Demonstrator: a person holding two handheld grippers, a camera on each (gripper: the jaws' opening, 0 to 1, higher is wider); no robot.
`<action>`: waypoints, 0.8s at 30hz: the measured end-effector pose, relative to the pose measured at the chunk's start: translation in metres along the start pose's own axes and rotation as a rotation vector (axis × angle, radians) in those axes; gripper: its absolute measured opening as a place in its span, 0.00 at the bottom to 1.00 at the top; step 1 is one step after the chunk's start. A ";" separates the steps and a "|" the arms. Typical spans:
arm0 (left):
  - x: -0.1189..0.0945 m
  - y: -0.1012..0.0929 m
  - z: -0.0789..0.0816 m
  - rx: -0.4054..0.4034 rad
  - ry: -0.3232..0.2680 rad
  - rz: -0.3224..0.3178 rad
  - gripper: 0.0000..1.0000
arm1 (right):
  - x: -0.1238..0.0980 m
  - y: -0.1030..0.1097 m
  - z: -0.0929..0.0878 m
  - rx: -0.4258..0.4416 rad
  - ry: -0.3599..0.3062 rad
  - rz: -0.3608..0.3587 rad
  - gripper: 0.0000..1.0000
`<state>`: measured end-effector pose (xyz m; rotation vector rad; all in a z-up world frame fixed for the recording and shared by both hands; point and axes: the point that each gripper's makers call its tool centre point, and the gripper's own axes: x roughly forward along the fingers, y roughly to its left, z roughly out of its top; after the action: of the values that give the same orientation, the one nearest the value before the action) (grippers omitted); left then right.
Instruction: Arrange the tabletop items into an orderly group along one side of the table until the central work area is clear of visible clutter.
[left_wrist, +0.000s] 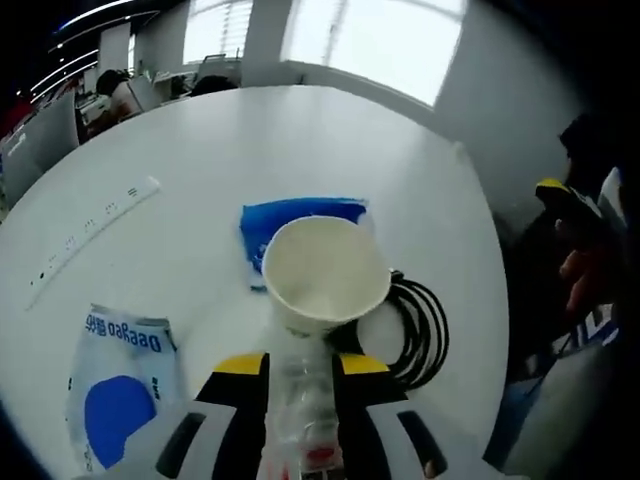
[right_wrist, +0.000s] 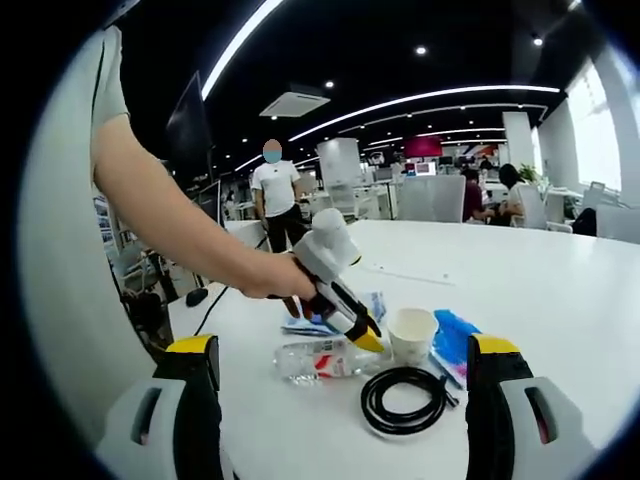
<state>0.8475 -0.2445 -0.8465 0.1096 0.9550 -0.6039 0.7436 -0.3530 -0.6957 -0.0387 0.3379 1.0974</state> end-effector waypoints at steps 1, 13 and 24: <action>0.002 0.001 0.000 -0.007 0.003 -0.001 0.24 | -0.001 -0.001 0.000 0.002 0.000 -0.003 0.99; 0.013 -0.004 -0.004 -0.067 0.052 -0.027 0.23 | -0.009 -0.006 -0.003 0.008 0.007 -0.023 0.99; 0.014 -0.019 -0.003 -0.078 0.104 -0.049 0.20 | -0.013 -0.012 -0.004 0.014 0.012 -0.039 0.99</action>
<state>0.8409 -0.2648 -0.8560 0.0481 1.0834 -0.6102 0.7476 -0.3709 -0.6973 -0.0393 0.3545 1.0563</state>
